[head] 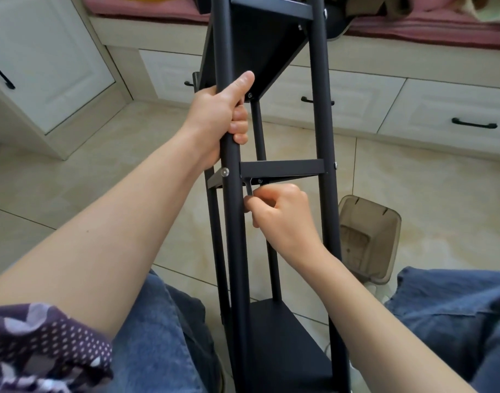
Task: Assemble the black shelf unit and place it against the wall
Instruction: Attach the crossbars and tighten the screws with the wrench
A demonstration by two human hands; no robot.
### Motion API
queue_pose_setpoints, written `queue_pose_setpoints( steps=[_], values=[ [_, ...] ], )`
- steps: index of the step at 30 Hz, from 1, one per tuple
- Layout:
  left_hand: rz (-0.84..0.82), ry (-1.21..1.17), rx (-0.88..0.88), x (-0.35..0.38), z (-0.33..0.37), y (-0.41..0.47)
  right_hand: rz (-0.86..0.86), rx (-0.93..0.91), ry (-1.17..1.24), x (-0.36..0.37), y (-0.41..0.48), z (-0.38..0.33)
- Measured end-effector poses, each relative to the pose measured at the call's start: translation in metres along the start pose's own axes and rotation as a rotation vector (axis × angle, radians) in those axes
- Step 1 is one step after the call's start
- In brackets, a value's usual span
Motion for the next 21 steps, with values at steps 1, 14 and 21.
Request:
queue_pose_setpoints(
  steps=[1,14,21],
  values=[
    [-0.002,-0.002,-0.002,0.000,0.000,0.000,-0.001,-0.002,0.003,0.000,0.000,0.000],
    [-0.018,0.006,-0.007,-0.004,0.001,-0.003,-0.004,-0.060,0.061,0.004,0.000,-0.004],
    [-0.020,0.007,-0.002,-0.004,0.001,-0.002,0.050,-0.086,0.065,0.008,-0.001,0.007]
  ],
)
Point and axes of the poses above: each hand's wrist, its own y-axis towards the middle knuckle, its own x-axis out of the palm, z = x × y, the point moved 3 cm from there along y, towards the middle knuckle, and after that the axes turned 14 degrees about x, right-handed, at the moved point
